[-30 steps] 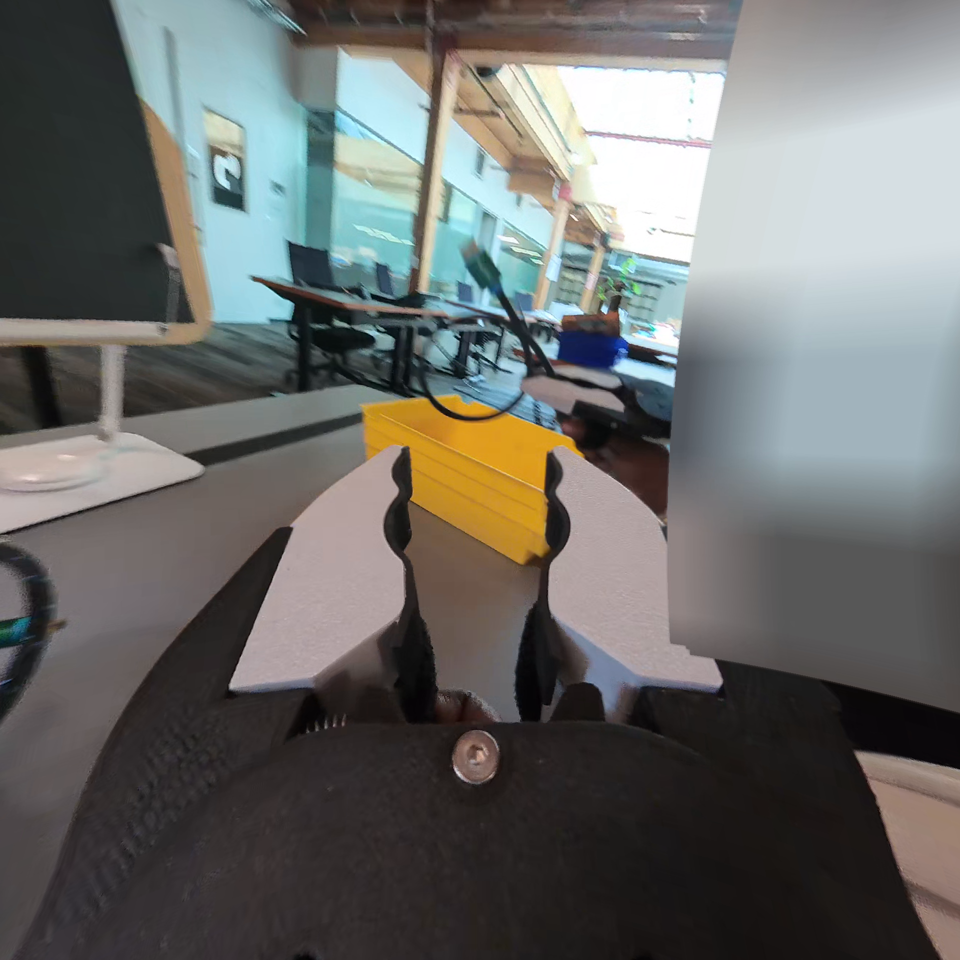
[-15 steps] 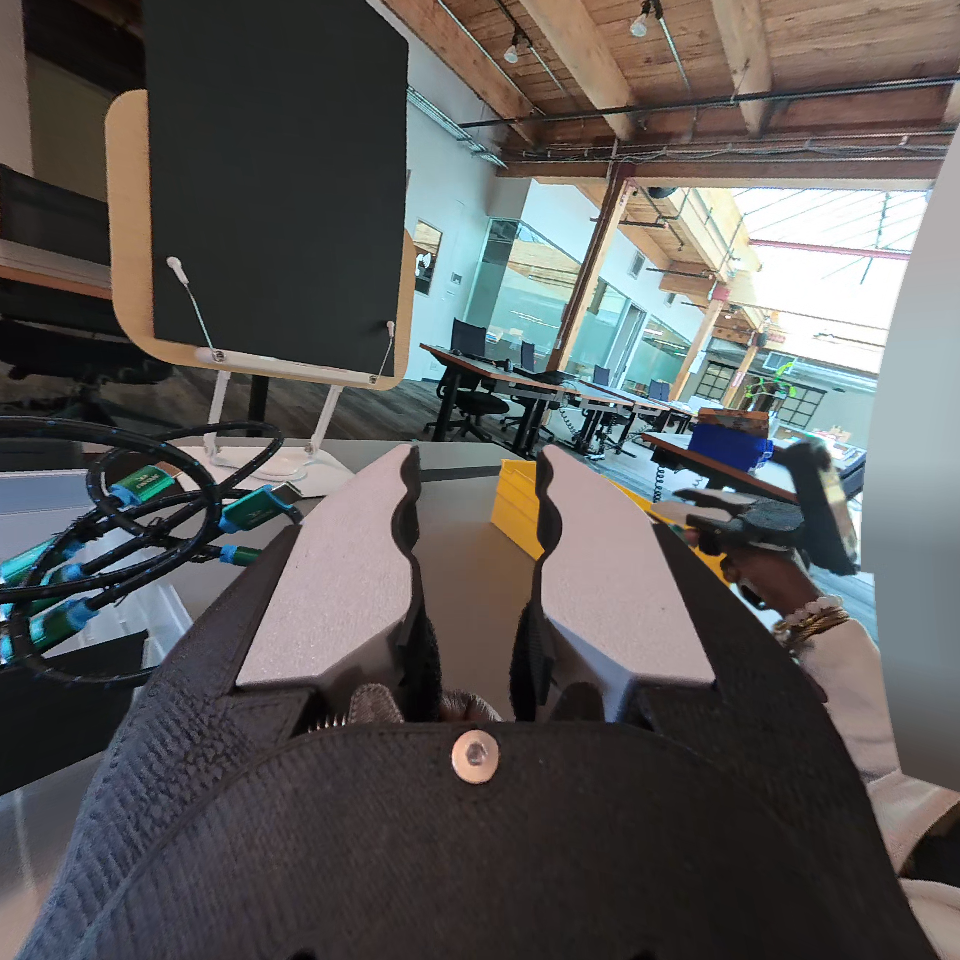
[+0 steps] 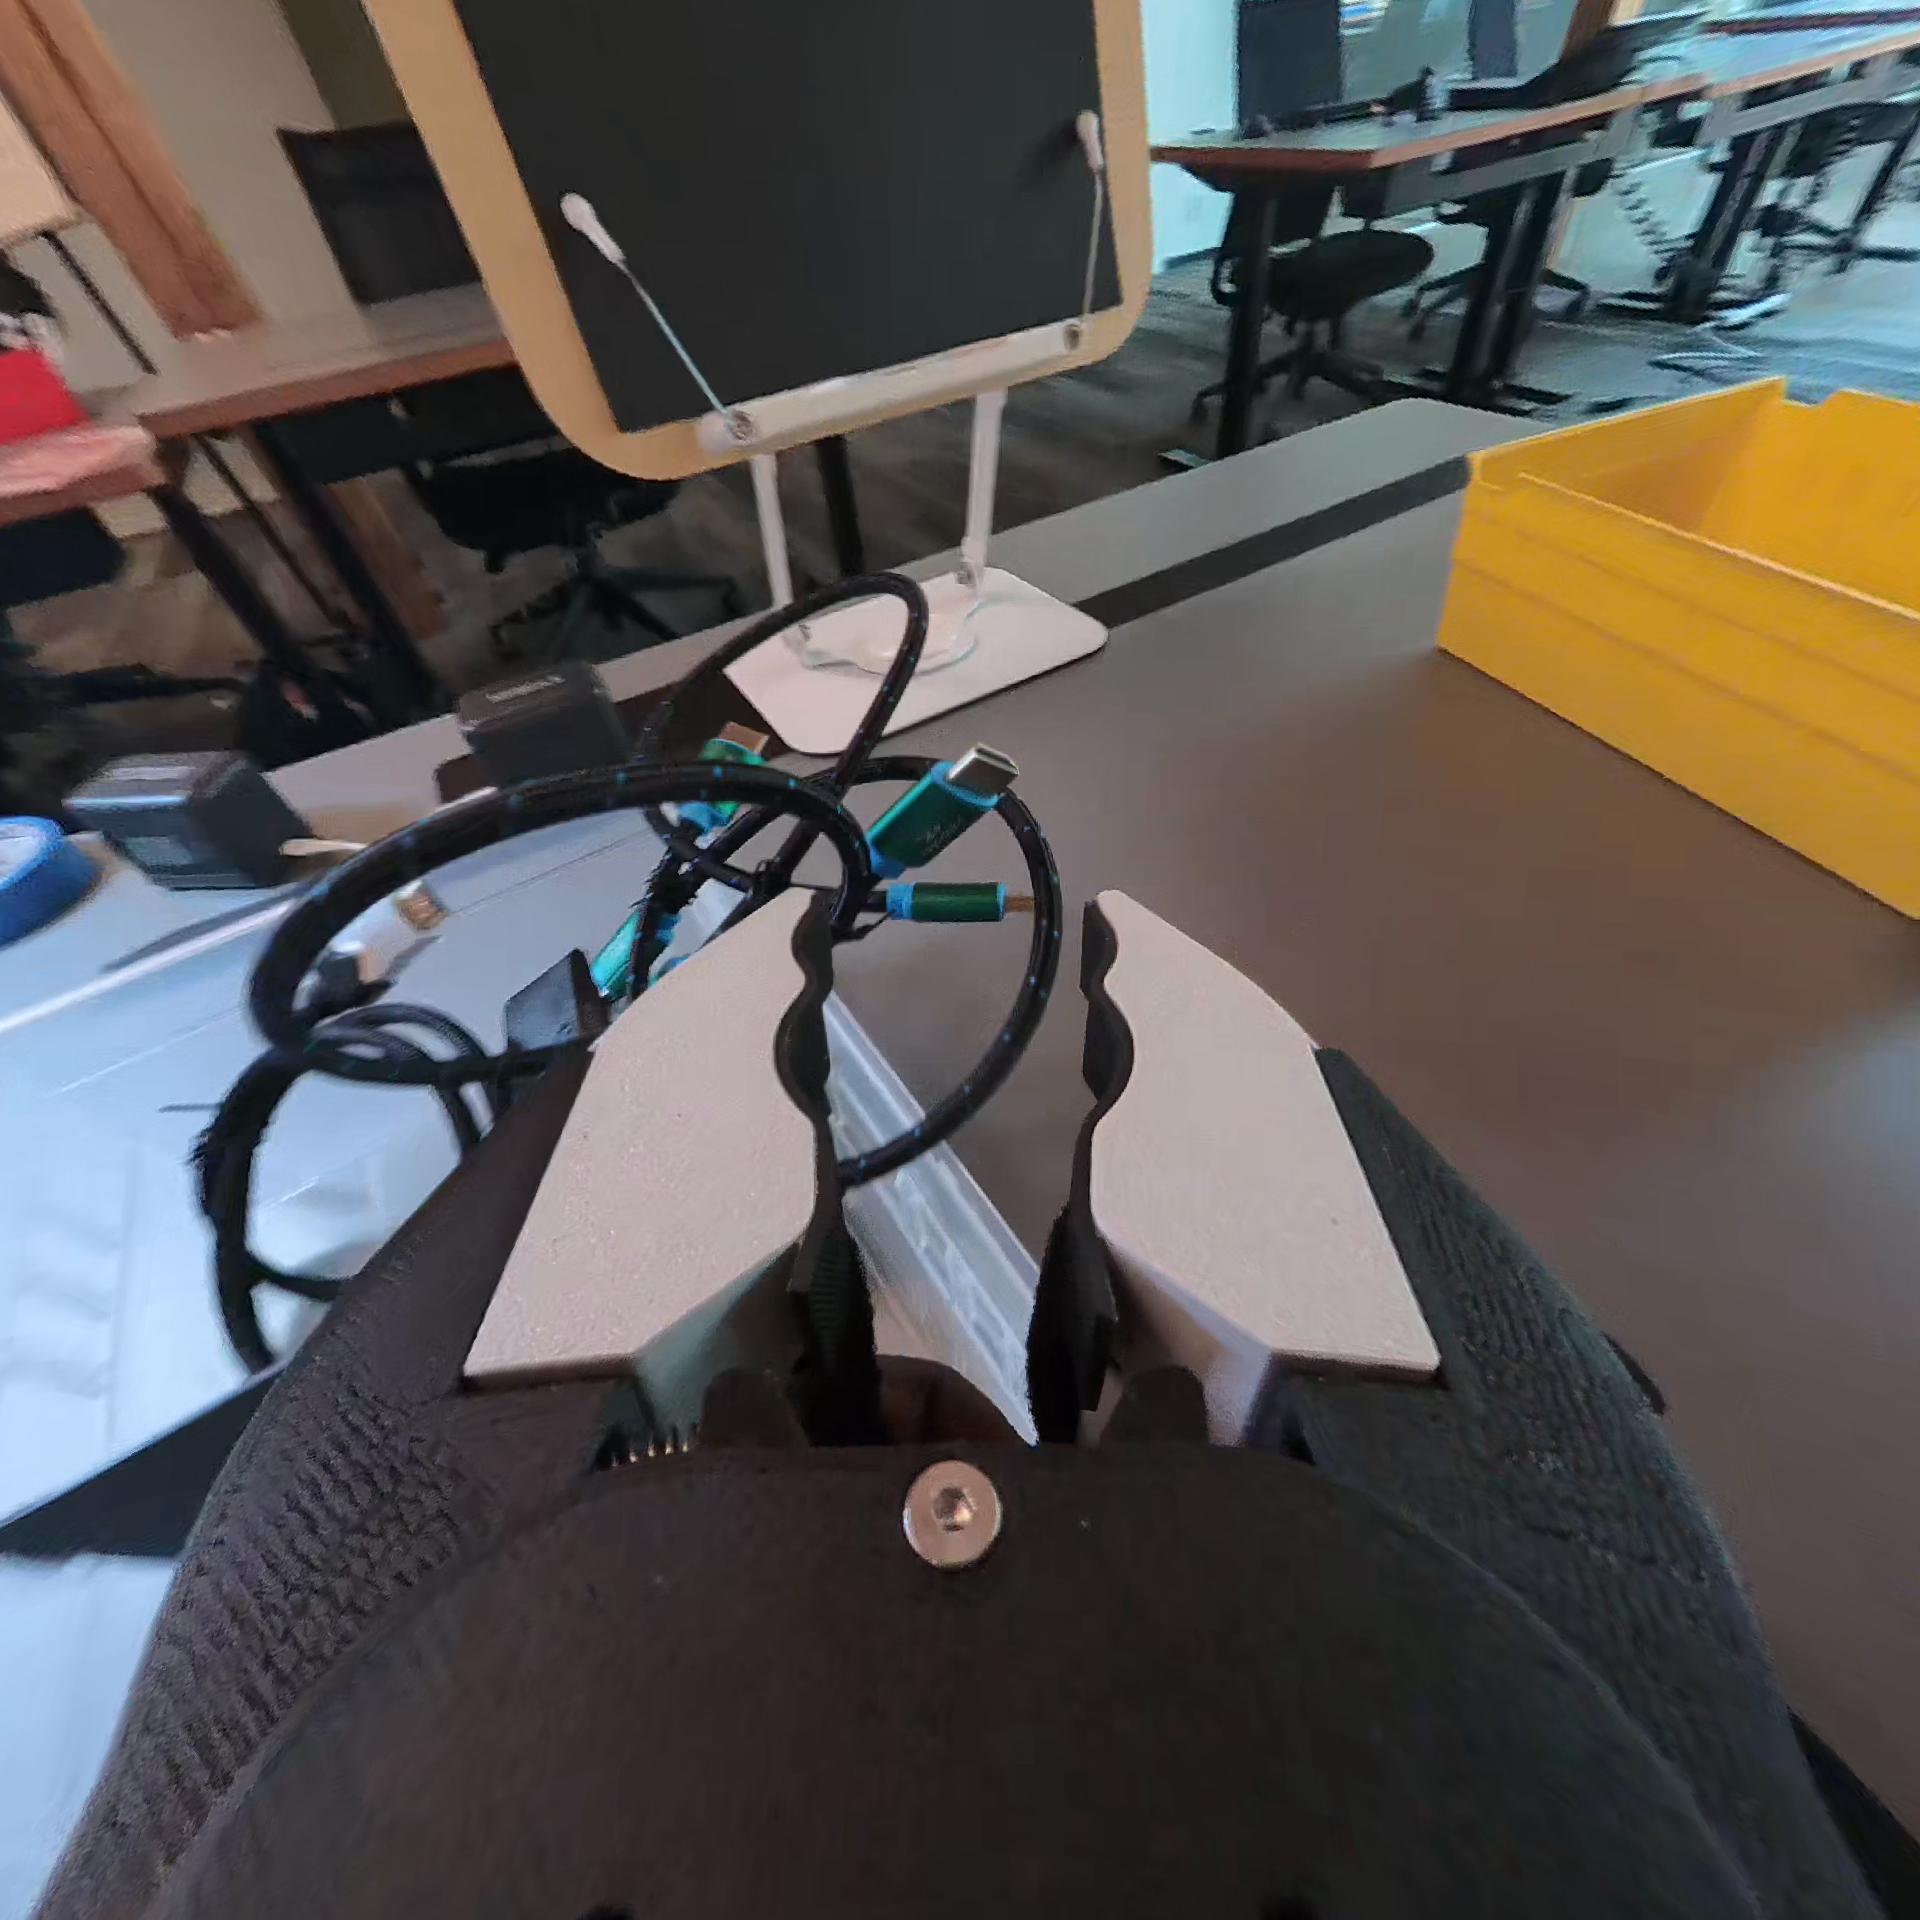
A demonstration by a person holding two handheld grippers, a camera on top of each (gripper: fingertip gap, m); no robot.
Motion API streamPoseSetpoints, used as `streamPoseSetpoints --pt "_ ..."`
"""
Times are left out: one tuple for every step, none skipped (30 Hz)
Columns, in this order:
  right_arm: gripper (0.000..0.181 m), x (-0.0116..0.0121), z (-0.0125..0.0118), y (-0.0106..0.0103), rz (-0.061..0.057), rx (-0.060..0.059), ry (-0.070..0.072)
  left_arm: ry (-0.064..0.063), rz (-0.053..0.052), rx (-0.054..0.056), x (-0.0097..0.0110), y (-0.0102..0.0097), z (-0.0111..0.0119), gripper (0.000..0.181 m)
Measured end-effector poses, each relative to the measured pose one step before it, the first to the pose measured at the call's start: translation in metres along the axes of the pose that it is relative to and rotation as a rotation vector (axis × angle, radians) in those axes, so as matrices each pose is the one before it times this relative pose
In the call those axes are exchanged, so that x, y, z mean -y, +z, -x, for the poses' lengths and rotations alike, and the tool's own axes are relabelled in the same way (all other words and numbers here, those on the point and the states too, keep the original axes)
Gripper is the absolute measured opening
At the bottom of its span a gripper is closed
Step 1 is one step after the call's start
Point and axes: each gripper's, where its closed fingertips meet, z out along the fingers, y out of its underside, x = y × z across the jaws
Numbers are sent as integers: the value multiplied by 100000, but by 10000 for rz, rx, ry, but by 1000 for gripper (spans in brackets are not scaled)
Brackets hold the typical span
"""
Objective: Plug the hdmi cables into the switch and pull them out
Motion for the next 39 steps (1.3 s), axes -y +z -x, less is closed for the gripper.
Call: streamPoseSetpoints --pt "41 -355 105 115 119 17 -55 -90 162 -294 -181 829 182 46" --pt "41 -209 149 75 65 51 -68 104 245 -154 -282 763 310 46" --pt "41 -89 132 0 30 41 -52 355 263 -3 -324 668 427 45" --pt "40 -22 63 -43 20 6 -45 521 241 140 -329 563 510 45" --pt "40 21 -43 -96 18 -30 -42 573 258 213 -362 489 536 44" --pt "40 42 -97 -134 1 -37 -30 565 300 221 -414 458 497 42" --pt "39 72 -129 -160 -24 -29 -2 525 294 204 -438 455 472 41" --pt "39 96 -178 -175 -46 -37 38 453 235 105 -396 452 326 39" --pt "38 88 -212 -189 -56 -49 74 352 133 -93 -280 455 40 38" --pt "38 89 -225 -173 -65 -59 97 184 -7 -275 -54 373 -220 38" --pt "37 76 -226 -172 -68 -63 102 9 -121 -320 143 158 -193 33" --pt "37 64 -212 -147 -64 -69 92 -21 -121 -275 172 6 -77 15" --pt "36 45 -210 -134 -48 -85 72 -22 -63 -182 114 -94 46 11" --pt "35 43 -192 -126 -29 -89 42 -97 -67 -6 175 -248 320 9" --pt "35 47 -150 -119 -23 -67 4 -197 -131 122 311 -398 508 8" --pt "35 52 -100 -109 -17 -53 -27 -249 -194 99 373 -473 549 7" --pt "35 55 -96 -100 -12 -53 -47 -279 -254 49 440 -494 542 7" --pt "34 22 -94 -76 2 -53 -44 -294 -303 60 505 -542 600 7" --pt "34 2 -90 -54 19 -46 -31 -280 -328 88 583 -562 654 7" --pt "34 -24 -88 -36 27 -37 -19 -255 -302 110 594 -591 709 7" --pt "34 -27 -70 -14 26 -31 -10 -232 -247 98 572 -562 709 7" --pt "34 -29 -60 -18 21 -32 -6 -205 -224 45 547 -541 632 7" --pt "33 -19 -50 5 12 -38 4 -195 -231 1 573 -496 537 7" --pt "33 -18 -18 2 6 -25 12 -170 -223 21 547 -457 519 7" --pt "33 -30 27 32 4 0 13 -106 -197 68 507 -412 560 7" --pt "33 -15 70 32 2 17 12 -54 -166 94 452 -361 581 7" --pt "33 -25 105 33 4 26 6 -47 -150 86 422 -300 581 7" --pt "33 -23 99 59 14 21 -5 -77 -155 52 438 -260 541 7" --pt "33 -24 102 51 24 15 -18 -83 -160 30 475 -234 523 7" --pt "33 -35 96 53 32 15 -36 -50 -160 18 517 -187 487 7" --pt "33 -28 96 48 37 9 -53 -17 -165 -9 561 -164 408 7" --pt "33 -21 67 43 33 -6 -58 -14 -176 -22 621 -119 341 7" --pt "33 -25 59 42 27 -9 -46 -18 -183 -11 675 -84 288 7" --pt "33 -24 55 43 18 -3 -25 13 -179 -6 728 -33 246 7" --pt "33 5 50 44 3 -4 -1 48 -186 -3 781 18 194 7" --pt "32 -2 72 55 -8 8 16 67 -190 -11 838 57 138 7" --pt "32 9 92 49 -9 23 27 81 -181 -18 883 87 102 7" --pt "32 7 114 61 0 32 26 92 -191 -25 957 105 34 7" --pt "32 5 134 55 3 37 14 113 -194 -58 1007 112 -73 8"
